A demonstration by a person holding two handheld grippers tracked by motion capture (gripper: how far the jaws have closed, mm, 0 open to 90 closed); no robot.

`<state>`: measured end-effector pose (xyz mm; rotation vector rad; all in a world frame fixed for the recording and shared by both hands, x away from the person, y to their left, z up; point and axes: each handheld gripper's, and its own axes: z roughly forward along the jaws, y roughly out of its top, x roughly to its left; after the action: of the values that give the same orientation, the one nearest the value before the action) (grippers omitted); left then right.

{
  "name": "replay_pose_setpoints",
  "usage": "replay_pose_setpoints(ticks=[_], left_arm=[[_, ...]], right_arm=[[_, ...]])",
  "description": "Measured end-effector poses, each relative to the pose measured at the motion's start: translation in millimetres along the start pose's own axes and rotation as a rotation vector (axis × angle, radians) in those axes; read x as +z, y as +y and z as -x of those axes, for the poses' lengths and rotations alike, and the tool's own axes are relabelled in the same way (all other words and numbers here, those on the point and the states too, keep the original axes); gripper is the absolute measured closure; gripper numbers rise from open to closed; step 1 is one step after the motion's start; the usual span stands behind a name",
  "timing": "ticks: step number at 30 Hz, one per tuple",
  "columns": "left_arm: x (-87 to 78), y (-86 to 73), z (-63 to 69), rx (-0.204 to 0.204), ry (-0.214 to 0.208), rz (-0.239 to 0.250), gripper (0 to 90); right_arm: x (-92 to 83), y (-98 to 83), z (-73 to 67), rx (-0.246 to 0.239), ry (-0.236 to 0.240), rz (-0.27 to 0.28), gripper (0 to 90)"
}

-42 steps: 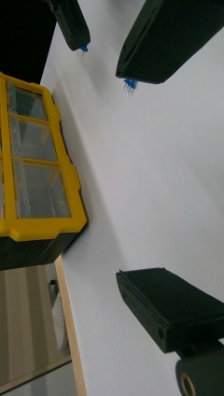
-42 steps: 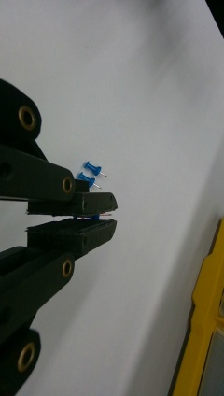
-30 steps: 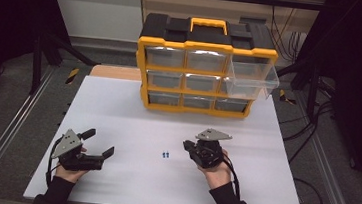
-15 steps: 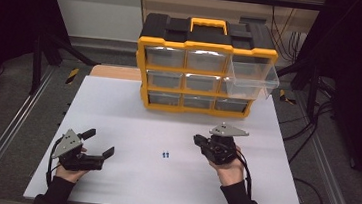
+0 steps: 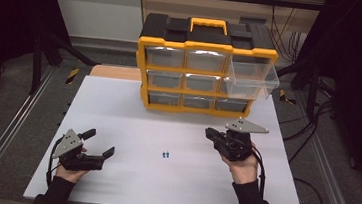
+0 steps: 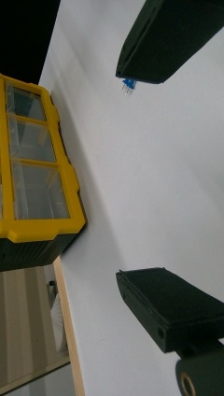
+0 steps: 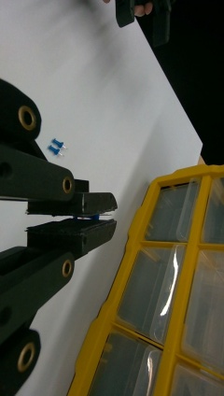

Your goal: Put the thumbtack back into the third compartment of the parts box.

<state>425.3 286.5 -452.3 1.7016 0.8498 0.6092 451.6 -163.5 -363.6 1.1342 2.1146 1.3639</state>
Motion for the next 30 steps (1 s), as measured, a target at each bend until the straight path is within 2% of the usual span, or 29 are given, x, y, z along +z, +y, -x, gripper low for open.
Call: replay_pose_setpoints(ticks=[21,30], left_arm=[[0.6,-0.8,-1.2,-0.002,0.005,-0.005,3.2],[1.1,-1.1,-0.7,0.003,0.005,-0.009,3.2]], right_arm=[[-32.9,32.7,12.4,0.005,-0.027,0.107,85.8],[-43.8,50.4,13.4,-0.022,-0.031,0.135,85.7]])
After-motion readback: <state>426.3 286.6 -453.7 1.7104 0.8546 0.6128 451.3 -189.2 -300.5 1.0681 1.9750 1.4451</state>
